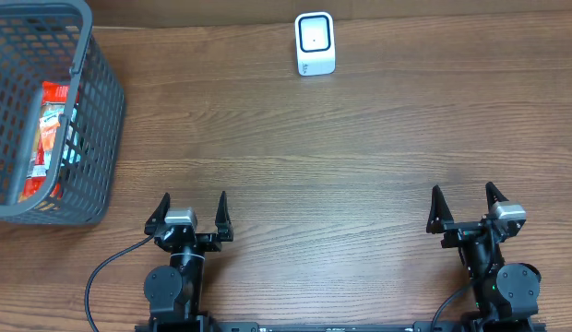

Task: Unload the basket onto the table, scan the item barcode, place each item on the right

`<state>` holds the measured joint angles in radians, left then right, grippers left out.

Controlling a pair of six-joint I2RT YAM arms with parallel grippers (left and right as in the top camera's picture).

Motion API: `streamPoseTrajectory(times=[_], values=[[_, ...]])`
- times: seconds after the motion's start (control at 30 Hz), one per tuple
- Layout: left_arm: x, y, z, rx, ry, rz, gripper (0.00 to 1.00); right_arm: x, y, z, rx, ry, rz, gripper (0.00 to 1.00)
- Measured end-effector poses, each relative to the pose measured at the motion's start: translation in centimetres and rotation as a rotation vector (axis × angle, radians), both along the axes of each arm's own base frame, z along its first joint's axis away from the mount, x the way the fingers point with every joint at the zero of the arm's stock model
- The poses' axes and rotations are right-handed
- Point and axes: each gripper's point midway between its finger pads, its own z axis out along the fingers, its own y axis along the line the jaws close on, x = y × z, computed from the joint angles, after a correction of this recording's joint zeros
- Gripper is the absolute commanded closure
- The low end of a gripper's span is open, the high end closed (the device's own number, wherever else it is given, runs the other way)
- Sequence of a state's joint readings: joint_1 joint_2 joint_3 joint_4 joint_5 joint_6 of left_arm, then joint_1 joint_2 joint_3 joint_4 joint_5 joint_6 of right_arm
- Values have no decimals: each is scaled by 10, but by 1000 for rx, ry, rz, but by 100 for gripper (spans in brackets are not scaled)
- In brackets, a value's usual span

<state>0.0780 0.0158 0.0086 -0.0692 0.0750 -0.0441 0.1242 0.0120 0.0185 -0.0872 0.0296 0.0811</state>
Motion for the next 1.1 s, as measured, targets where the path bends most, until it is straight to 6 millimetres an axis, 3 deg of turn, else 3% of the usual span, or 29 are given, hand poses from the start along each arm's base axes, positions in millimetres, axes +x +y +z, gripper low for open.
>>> streamPoseTrajectory(times=[0.93, 1.1], values=[[0, 0, 0, -7, 0, 0, 0, 0, 0, 0, 0, 0, 0, 0], [-1, -9, 0, -49, 5, -49, 0, 0, 0, 0, 0, 0, 0, 0]])
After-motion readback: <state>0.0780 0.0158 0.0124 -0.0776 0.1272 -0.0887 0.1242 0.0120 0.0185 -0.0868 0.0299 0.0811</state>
